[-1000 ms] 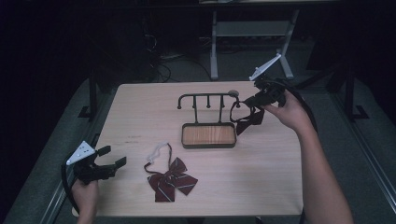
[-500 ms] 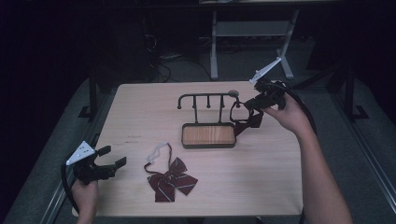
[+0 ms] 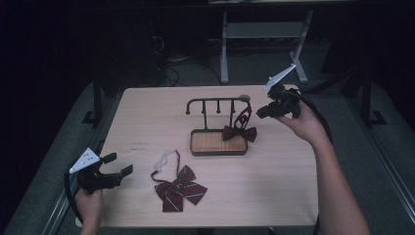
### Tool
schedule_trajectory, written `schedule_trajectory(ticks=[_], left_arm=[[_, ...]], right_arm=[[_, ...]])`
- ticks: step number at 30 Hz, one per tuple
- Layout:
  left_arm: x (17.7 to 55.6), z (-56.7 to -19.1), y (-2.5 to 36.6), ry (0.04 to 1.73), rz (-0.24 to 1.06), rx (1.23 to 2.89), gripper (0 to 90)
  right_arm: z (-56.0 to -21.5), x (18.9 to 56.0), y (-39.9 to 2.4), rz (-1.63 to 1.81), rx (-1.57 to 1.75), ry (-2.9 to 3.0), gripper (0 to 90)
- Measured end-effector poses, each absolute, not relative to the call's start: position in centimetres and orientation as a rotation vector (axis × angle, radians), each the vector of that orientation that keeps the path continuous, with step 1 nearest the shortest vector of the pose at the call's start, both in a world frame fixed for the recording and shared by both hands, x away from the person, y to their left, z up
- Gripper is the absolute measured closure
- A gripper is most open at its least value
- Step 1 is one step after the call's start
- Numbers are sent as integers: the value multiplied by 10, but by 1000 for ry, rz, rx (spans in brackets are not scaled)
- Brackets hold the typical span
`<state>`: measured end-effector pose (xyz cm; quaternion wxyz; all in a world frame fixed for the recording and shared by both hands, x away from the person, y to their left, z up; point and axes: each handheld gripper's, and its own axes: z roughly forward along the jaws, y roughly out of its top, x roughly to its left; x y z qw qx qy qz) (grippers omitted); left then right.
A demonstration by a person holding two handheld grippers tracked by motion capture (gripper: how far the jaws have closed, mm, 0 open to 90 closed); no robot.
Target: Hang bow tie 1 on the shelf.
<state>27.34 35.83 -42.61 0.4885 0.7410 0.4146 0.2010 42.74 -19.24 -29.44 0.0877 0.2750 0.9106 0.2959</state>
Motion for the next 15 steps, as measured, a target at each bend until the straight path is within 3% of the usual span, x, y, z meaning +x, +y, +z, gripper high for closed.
schedule_trajectory(ticks=[15], left_arm=[[275,-419,351,938,394,1828,128]], right_arm=[[-309,387,-217,957,843,2653,644]])
